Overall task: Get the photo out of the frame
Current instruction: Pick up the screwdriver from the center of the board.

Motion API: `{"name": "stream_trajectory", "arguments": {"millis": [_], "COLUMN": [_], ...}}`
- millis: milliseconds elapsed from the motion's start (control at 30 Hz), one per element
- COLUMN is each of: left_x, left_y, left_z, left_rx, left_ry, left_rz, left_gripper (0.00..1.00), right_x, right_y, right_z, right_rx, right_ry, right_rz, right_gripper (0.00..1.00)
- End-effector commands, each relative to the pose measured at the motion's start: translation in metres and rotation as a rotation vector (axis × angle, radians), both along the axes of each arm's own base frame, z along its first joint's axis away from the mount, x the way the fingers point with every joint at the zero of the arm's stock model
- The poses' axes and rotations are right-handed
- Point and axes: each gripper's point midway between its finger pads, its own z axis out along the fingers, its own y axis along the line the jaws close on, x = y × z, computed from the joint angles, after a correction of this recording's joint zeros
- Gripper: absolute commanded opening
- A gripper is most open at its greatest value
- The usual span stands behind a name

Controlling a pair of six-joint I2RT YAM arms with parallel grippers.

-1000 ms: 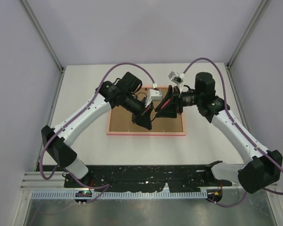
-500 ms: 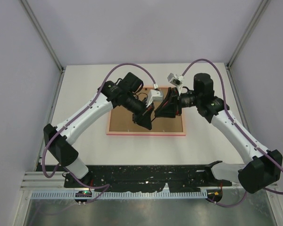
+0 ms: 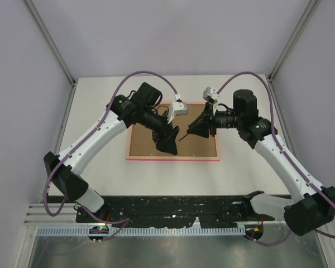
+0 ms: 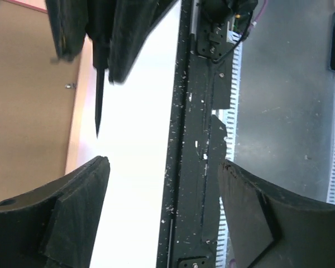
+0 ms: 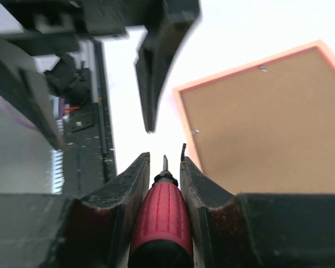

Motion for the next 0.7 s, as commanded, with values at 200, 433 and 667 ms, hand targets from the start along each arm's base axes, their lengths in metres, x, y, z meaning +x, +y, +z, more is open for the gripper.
{"name": "stream_trajectory", "arguments": {"millis": [200, 433, 667], "left_x": [0.085, 0.117, 0.113], "left_y": [0.083, 0.096, 0.069], "left_z": [0.02, -0.044, -0.098], "left_rx": [0.081, 0.206, 0.314], "left_ry": [-0.326, -0.372, -0.43], "left_rz": [0.419, 0.525, 0.39], "left_gripper": [1.0, 1.0, 1.0], "right_x": [0.067, 0.097, 0.134], "right_y": [-0.056, -0.081, -0.115], "right_z": [-0.029, -0.051, -0.061], "right_rx": [-0.208, -0.264, -0.27], "right_ry": [-0.213, -0.204, -0.139], "right_rz": [-0.407, -0.497, -0.681], "right_gripper": [0.08, 0.08, 0.08]}}
